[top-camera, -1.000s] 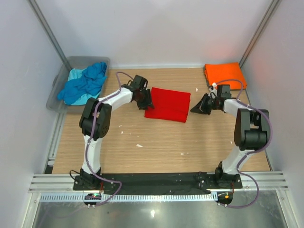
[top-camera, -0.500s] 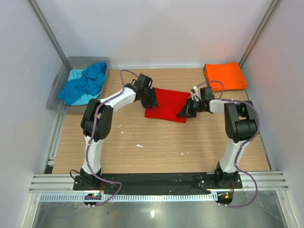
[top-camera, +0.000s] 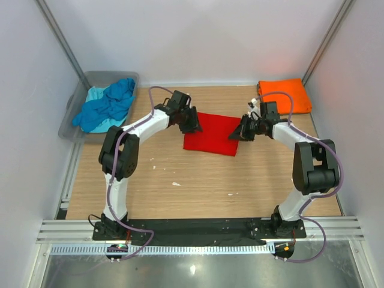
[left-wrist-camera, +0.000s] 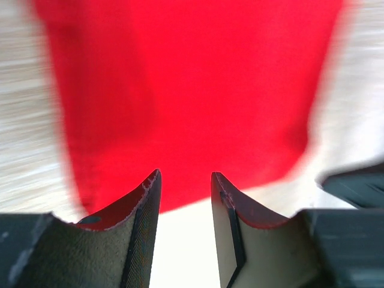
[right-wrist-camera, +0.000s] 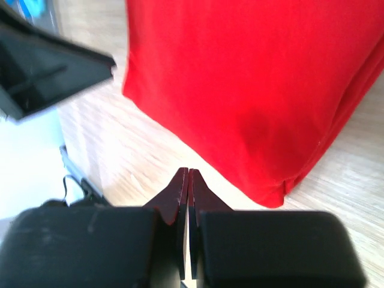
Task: Fold and stack the t-shirts
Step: Fold the tshirt
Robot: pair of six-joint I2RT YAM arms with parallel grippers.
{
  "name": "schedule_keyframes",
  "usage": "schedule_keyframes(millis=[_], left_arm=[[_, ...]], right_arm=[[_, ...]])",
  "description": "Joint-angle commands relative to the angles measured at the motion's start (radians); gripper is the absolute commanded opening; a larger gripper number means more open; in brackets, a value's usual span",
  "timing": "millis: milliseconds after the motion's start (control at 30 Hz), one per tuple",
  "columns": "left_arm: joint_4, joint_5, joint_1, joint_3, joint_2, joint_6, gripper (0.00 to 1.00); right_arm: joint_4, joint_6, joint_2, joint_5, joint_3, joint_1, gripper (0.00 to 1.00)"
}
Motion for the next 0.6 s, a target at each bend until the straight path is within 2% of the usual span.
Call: schedule_keyframes(millis=[0, 67, 200, 333, 567], left_arm=[[0.201, 0.160, -0.037, -0.009, -0.075, -0.067, 0.40], [0.270, 0.253, -0.056, -0.030, -0.037, -0.115, 0.40], [0.311, 0.307, -0.077, -0.004, 0.049, -0.122, 0.41], [0.306, 0.277, -0.085, -0.041, 0.114, -0.108, 0.39], [0.251, 0.217, -0.082, -0.063, 0.113, -0.077, 0.39]], right_arm=[[-0.017, 0.014, -0.056, 0.080, 0.080, -0.004, 0.06], [-0.039, 0.005, -0.045, 0.118, 0.109, -0.007, 0.11], [-0.046, 0.004, -0.018, 0.165, 0.169, -0.024, 0.16], [-0.048, 0.001, 0.039, 0.170, 0.210, -0.068, 0.23], [-0.094, -0.079, 0.160, 0.213, 0.308, -0.082, 0.45]])
